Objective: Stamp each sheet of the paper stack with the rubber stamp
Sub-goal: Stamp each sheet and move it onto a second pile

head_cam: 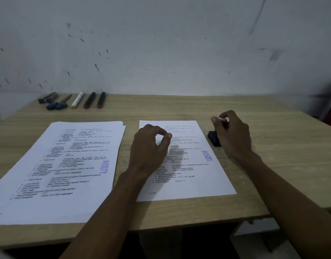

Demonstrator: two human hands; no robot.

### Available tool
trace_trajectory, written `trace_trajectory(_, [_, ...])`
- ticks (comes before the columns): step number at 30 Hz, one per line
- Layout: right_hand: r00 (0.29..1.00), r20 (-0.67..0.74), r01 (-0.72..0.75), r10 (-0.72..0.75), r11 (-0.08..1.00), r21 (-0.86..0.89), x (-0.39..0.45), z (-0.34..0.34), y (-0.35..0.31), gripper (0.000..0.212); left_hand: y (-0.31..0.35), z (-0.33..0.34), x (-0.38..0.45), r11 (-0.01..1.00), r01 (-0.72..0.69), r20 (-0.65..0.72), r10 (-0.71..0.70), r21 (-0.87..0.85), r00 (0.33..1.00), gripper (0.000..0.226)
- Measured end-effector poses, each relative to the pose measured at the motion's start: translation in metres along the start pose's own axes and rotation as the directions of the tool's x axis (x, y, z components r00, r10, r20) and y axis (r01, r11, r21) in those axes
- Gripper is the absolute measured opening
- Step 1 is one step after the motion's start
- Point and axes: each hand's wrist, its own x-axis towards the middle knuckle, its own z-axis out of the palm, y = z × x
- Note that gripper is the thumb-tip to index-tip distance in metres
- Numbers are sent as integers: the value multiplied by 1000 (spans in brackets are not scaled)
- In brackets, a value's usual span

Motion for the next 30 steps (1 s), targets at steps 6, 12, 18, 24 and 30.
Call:
trace_trajectory(6, [993, -34, -116, 114, 991, -61, -21, -10, -4, 63, -6, -3, 0, 896, 205, -82, -188, 395, 979, 39])
trace_trajectory(12, [957, 225, -76, 186, 902, -424, -64, -17, -9, 58, -11, 2, -3, 701, 307, -19, -387, 643, 922, 48])
trace_trajectory(18, [954, 257, -53, 153, 931, -360, -80, -14, -24, 49, -9, -1, 0, 736, 395, -37, -451, 550, 892, 53])
trace_trajectory(24, [952, 255, -85, 168, 948, -306, -82, -17, -27, 49, -2, -6, 3, 848, 459, -101, -449, 266, 888, 19])
trace_trajectory(30, [947, 269, -108, 176, 962, -250, -81, -20, -28, 58, -2, -15, 5, 887, 458, -124, -448, 63, 885, 20])
